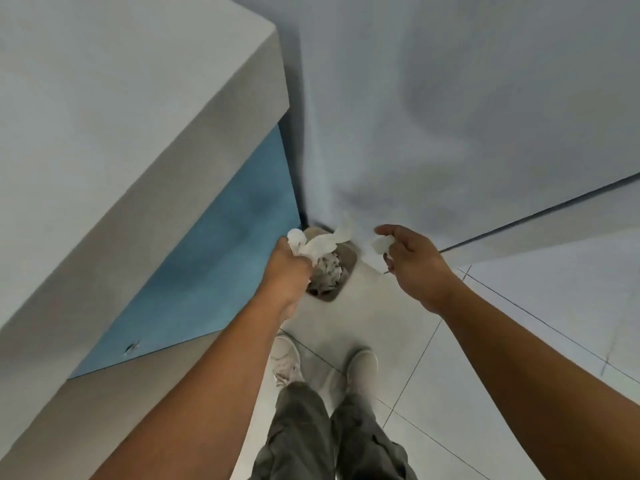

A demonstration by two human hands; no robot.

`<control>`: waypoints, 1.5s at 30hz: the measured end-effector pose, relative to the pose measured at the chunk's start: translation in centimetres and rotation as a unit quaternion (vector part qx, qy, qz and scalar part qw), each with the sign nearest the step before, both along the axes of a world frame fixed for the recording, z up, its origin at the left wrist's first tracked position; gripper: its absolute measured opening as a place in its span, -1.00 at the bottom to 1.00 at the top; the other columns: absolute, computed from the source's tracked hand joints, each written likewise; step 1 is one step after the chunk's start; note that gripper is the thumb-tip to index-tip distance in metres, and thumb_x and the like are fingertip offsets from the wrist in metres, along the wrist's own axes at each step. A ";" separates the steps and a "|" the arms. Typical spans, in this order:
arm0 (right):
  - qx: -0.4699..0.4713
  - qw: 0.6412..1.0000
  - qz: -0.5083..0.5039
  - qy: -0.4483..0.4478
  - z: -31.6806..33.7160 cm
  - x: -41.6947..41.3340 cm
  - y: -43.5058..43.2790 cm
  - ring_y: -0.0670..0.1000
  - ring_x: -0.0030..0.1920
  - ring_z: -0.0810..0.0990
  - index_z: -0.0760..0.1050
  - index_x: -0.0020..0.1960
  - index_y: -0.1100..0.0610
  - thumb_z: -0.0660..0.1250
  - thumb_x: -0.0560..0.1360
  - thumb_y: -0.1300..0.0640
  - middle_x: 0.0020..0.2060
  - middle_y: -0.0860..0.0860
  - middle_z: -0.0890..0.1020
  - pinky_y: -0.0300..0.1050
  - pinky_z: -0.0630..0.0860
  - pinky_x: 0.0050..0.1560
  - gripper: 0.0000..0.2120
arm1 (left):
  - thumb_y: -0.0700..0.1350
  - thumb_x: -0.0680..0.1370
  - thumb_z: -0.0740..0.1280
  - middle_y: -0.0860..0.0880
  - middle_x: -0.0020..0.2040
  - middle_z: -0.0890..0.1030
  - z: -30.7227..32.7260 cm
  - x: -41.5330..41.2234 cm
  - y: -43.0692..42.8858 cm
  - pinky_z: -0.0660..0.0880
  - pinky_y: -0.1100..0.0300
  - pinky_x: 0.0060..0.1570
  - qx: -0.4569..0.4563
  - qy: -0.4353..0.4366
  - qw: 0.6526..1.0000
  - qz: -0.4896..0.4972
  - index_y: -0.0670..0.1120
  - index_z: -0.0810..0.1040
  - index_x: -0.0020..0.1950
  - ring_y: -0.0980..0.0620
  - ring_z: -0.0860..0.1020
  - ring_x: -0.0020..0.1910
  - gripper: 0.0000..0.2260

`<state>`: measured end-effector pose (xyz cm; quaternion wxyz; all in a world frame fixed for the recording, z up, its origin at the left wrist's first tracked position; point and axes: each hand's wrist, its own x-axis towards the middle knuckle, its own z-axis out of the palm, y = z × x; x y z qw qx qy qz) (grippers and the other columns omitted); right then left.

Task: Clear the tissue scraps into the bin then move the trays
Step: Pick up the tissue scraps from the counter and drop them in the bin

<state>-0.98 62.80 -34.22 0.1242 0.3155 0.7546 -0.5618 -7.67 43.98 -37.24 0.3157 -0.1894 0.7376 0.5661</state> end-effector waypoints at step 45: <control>0.107 0.980 0.117 -0.120 -35.2 -4.3 -5.0 0.11 0.21 0.56 0.44 0.39 0.06 0.41 0.49 0.13 0.24 0.05 0.59 -0.17 0.45 0.16 -0.53 | -0.28 0.53 0.33 0.03 0.23 0.59 -28.1 -2.1 -2.3 0.49 0.16 0.24 -0.132 0.053 0.976 -0.165 -0.05 0.52 0.33 0.10 0.56 0.19 -0.62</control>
